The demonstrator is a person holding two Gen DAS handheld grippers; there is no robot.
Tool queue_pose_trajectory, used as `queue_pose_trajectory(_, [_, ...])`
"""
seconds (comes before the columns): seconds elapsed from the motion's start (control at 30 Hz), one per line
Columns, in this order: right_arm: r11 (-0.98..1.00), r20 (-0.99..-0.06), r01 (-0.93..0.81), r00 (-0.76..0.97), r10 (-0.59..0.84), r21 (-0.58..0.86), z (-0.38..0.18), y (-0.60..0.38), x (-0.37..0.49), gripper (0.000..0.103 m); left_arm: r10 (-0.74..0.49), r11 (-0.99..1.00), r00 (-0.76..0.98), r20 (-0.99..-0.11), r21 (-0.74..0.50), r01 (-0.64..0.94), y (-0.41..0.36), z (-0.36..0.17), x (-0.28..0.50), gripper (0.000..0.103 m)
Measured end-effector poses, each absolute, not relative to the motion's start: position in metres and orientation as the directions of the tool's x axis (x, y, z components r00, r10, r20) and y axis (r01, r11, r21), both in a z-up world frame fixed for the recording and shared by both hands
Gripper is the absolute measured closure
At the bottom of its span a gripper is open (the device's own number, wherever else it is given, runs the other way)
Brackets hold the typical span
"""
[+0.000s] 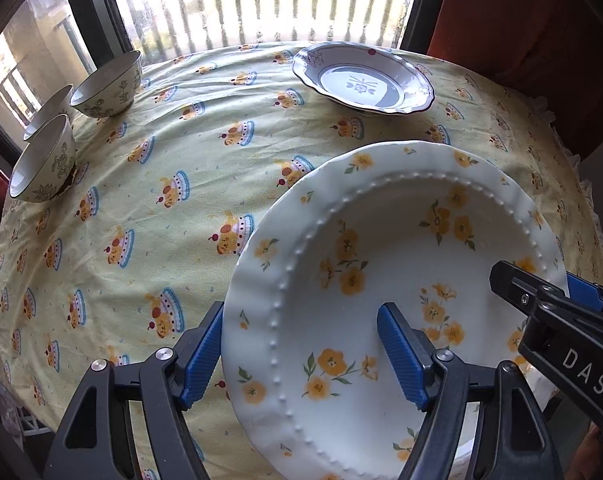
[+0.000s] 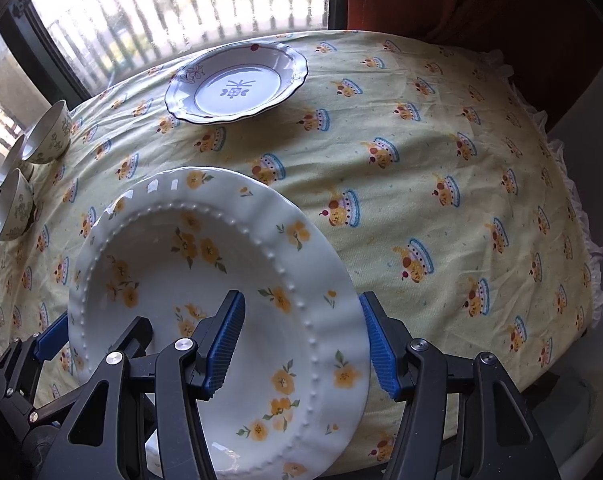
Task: Organize plates and bowls
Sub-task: 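Lift the beaded-rim plate and carry it over the orange-flower plate, then lower the beaded-rim plate onto the orange-flower plate and open both tools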
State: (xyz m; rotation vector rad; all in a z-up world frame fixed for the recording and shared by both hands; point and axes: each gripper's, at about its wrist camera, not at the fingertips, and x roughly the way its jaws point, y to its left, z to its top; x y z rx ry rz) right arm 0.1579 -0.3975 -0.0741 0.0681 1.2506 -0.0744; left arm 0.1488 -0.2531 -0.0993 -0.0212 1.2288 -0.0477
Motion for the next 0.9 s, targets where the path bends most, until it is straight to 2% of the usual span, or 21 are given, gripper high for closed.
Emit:
queue_pose_trajectory(0.37, [0.997, -0.96, 0.081, 0.278, -0.034, -0.011, -0.09, -0.43, 0.164, 0.04, -0.061, 0.998, 0.3, -0.952, -0.068, -0.012, -0.28, -0.118, 0.156, 0.026])
queue_pose_trajectory(0.73, [1.0, -0.965, 0.03, 0.262, -0.012, -0.004, -0.101, -0.431, 0.176, 0.04, -0.049, 0.993, 0.263, -0.964, -0.076, -0.095, -0.277, -0.134, 0.162, 0.025])
queue_pose_trajectory(0.9, [1.0, -0.965, 0.009, 0.262, -0.005, -0.003, -0.106, -0.428, 0.175, 0.041, -0.002, 0.995, 0.28, -0.96, -0.031, -0.098, -0.28, -0.132, 0.16, 0.025])
